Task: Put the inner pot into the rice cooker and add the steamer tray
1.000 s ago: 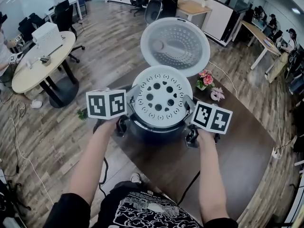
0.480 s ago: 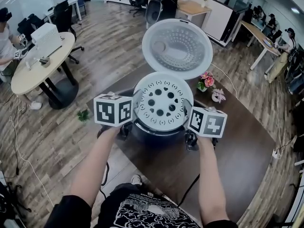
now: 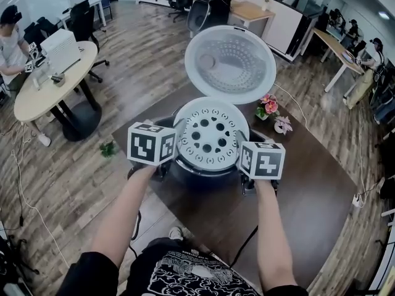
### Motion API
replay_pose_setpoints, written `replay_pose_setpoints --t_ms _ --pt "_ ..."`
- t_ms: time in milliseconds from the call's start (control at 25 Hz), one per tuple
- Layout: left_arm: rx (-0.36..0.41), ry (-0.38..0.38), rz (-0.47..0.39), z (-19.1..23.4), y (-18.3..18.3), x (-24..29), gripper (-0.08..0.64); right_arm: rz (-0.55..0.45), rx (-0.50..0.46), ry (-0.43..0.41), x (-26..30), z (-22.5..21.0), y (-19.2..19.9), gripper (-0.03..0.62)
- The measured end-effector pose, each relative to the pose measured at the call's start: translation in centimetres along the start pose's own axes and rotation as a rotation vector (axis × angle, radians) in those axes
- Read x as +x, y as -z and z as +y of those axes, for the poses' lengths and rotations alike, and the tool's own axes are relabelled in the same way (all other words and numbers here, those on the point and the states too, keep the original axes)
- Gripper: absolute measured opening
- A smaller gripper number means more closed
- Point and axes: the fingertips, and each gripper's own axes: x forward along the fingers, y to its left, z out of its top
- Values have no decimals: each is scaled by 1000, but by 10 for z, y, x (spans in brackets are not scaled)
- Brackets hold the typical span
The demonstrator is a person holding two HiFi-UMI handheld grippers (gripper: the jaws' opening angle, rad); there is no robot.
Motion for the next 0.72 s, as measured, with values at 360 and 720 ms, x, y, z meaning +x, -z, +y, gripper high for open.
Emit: replay_pose_setpoints --t_ms 360,720 --pt "41 -29 4 2 5 0 98 -12 0 -17 1 3 1 121" --pt "59 -66 -9 5 6 -5 98 -14 35 -33 -1 3 2 133"
